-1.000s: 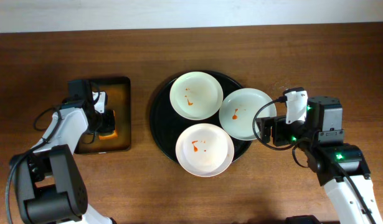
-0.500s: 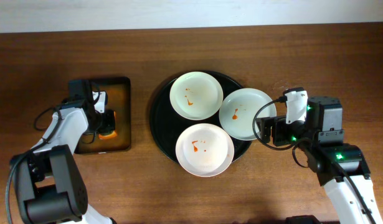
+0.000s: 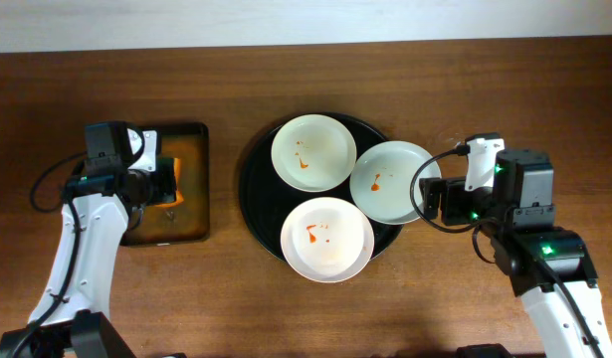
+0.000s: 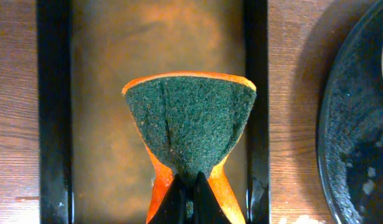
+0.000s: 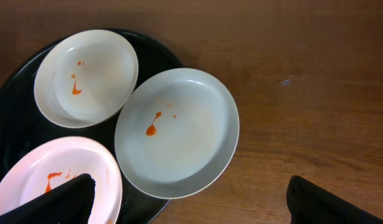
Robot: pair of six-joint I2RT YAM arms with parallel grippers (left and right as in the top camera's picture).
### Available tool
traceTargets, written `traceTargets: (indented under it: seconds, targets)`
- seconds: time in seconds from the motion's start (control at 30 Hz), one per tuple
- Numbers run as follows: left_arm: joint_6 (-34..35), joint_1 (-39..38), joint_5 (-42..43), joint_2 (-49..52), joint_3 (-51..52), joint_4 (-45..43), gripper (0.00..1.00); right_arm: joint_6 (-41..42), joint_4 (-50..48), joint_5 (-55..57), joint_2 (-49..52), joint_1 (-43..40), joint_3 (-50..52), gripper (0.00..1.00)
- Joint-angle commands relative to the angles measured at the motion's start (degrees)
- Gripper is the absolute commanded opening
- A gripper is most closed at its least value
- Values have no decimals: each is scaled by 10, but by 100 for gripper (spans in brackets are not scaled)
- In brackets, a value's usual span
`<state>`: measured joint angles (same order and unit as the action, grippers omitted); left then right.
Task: Clean dirty plates on tray and stack at the side
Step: 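Lift the sponge with the left gripper toward the plates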
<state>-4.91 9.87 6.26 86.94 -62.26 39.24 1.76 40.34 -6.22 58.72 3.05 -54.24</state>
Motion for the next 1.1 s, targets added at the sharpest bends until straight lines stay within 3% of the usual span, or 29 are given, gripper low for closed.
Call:
traceTargets:
  seconds: [0.0, 0.2, 0.4, 0.67, 0.7, 0.73, 0.77, 0.83, 1.0, 1.07]
  targets:
    - [1, -1, 29, -14, -8, 2, 1, 34, 10, 54, -3, 2, -17, 99]
    - [1, -1, 58, -14, -8, 2, 0, 48, 37, 94, -2, -2, -17, 99]
    - [0, -1, 59, -14, -8, -2, 0, 48, 79, -20, 5, -2, -17, 99]
    - [66, -1, -56, -14, -9, 7, 0, 48, 88, -28, 17, -2, -17, 99]
    - [79, -1, -30, -14, -9, 2, 0, 48, 88, -28, 18, -2, -17, 99]
    - [40, -1, 39, -14, -9, -6, 0, 48, 90, -28, 18, -2, -17, 99]
    - [28, -1, 56, -14, -9, -8, 1, 48, 90, -28, 18, -2, -17, 99]
    - [40, -1, 29, -14, -9, -8, 0, 48, 90, -28, 18, -2, -17, 99]
    - [6, -19, 67, -30, -9, -9, 0, 47, 110, -57, 18, -2, -17, 100]
    - [-19, -47, 80, -41, -9, -12, 0, 48, 116, -109, 18, -1, -17, 90]
